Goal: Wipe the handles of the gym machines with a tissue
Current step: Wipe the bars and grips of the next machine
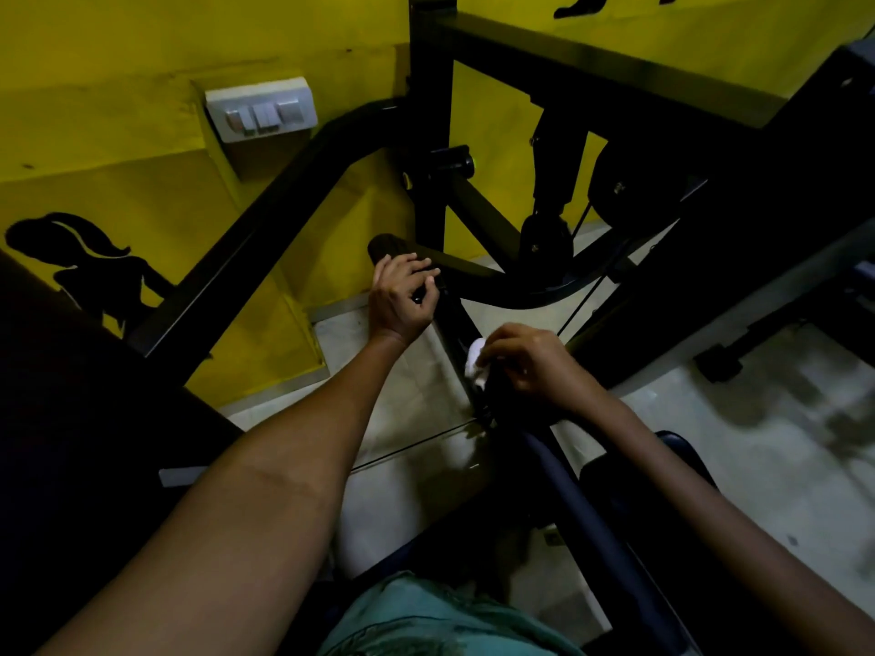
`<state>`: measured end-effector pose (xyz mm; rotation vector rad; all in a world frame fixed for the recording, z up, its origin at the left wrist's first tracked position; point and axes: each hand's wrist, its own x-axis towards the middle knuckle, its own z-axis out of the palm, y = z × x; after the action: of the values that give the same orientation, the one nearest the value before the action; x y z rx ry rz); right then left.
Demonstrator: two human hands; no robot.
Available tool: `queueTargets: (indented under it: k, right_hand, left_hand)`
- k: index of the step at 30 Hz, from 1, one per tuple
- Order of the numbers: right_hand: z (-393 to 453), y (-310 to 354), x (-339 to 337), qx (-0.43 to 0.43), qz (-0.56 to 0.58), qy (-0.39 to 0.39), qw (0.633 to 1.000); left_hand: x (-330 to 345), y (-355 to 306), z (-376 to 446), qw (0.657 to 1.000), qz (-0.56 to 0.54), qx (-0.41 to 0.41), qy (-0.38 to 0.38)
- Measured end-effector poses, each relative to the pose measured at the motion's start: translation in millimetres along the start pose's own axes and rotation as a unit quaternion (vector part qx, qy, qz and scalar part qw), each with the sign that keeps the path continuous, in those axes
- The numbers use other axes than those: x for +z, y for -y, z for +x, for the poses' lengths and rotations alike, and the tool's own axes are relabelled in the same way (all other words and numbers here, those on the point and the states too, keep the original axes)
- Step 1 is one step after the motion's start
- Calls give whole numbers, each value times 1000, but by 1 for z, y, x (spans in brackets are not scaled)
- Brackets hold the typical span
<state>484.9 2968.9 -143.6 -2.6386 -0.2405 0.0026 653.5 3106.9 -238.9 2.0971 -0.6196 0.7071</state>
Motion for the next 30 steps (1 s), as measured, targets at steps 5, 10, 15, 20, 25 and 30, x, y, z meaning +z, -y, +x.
queueTargets:
  k: [5,10,15,20,25,30]
  right_hand:
    - [18,3,4,11,-25,-19,999]
    - [-5,5,1,-7,-21,13,1000]
    - [14,0,-2,15,-31,0,999]
    - [-9,10,2,-8,-40,28,999]
    - [-4,-1,-10,22,-21,20,999]
    - [-4,15,0,8,-44,19,999]
  left_hand:
    - [0,0,1,1000,-3,-4,5]
    - [0,1,0,1000,-1,-6,8]
    - [0,2,2,1000,2,0,7]
    - [1,2,1,1000,4,7,0]
    - [1,2,1,1000,0,6,3]
    - [2,3,1,1000,-1,5,2]
